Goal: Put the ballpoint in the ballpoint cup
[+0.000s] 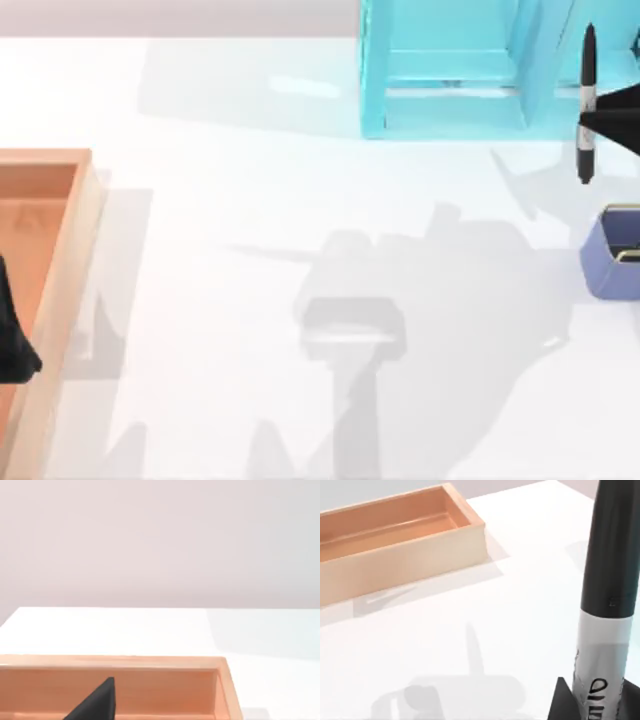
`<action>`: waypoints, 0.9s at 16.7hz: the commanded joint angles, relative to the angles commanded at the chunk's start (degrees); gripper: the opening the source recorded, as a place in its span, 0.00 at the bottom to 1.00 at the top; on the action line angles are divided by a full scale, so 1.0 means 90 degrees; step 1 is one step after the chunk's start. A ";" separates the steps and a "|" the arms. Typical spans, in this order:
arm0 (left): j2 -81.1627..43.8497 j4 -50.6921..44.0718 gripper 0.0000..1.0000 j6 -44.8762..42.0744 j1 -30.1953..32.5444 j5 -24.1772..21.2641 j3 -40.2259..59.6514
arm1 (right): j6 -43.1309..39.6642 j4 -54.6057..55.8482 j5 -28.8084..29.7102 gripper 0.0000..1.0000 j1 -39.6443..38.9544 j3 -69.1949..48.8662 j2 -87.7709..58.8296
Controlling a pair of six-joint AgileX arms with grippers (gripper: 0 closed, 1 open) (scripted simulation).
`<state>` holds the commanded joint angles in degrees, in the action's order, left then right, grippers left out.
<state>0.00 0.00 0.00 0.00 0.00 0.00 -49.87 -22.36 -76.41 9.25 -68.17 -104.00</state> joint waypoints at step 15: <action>0.0000 0.0000 1.00 0.0000 0.0000 0.0000 0.0000 | -0.0382 0.1729 -0.1672 0.00 0.1719 0.0924 0.0005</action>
<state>0.00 0.00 0.00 0.00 0.00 0.00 -53.31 -6.80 -91.46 24.72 -59.85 -103.95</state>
